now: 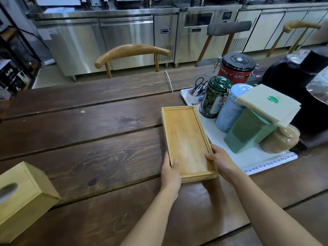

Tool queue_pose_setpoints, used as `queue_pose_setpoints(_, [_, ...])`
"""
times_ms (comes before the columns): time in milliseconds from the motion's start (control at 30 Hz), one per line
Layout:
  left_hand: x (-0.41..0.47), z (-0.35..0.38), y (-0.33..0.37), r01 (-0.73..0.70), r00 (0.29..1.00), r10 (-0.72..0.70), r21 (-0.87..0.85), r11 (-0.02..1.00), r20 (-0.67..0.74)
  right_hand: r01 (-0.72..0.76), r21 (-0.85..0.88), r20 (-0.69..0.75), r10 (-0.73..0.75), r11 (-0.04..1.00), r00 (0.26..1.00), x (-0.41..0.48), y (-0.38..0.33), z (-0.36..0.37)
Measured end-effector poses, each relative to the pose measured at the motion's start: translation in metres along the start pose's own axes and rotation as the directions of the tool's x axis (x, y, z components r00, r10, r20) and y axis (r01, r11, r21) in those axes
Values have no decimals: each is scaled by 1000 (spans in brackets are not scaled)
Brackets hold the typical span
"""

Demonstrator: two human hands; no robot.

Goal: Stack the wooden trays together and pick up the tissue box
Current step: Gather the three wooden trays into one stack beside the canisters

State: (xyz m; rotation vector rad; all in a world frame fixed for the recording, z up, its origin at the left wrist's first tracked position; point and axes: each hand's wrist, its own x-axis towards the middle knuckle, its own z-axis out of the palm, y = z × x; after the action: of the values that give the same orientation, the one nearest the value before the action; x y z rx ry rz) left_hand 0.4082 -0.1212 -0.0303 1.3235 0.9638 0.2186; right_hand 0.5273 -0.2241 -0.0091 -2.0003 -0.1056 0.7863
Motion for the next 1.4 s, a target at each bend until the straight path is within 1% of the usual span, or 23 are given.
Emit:
queue_pose_setpoints(200, [4,24,6,36,999,-38,-81,996,-26,-3,-107,10,4,994,1000,22,-18,-18])
queue_pose_setpoints(300, [14,21,7,36,999,-35,-80,996,8,0,-156,34,6,988,999,25,-20,-23])
queue_pose_setpoints(400, [36,17,13,22,999,-20,-59,998,37,61,-265,17,-59,962,998,29,-19,-23])
queue_pose_setpoints(467, [50,16,18,32,999,-29,-90,995,34,97,-314,-10,-105,945,994,31,-19,-24])
queue_pose_setpoints(633, [65,21,15,-15,999,20,-162,987,27,78,-209,5,-79,975,997,32,-20,-32])
queue_pose_setpoints(733, [65,27,12,-15,1000,16,-217,976,2,78,-223,-10,-82,972,997,35,-19,-33])
queue_pose_setpoints(833, [64,35,12,-7,1000,2,-245,970,-20,96,-304,-39,-113,948,993,40,-19,-34])
queue_pose_setpoints(933, [66,39,10,-6,1000,-2,-252,968,-31,76,-270,-61,-96,960,993,43,-19,-38])
queue_pose_setpoints(1100, [66,38,9,-28,1000,29,-249,968,-2,85,-231,-58,-101,969,993,43,-17,-42])
queue_pose_setpoints(1300, [68,38,7,-42,998,52,-309,950,24,89,-261,-68,-110,961,992,40,-14,-37])
queue_pose_setpoints(1400, [69,39,5,-46,997,60,-300,953,39,82,-236,-74,-102,968,992,39,-14,-39])
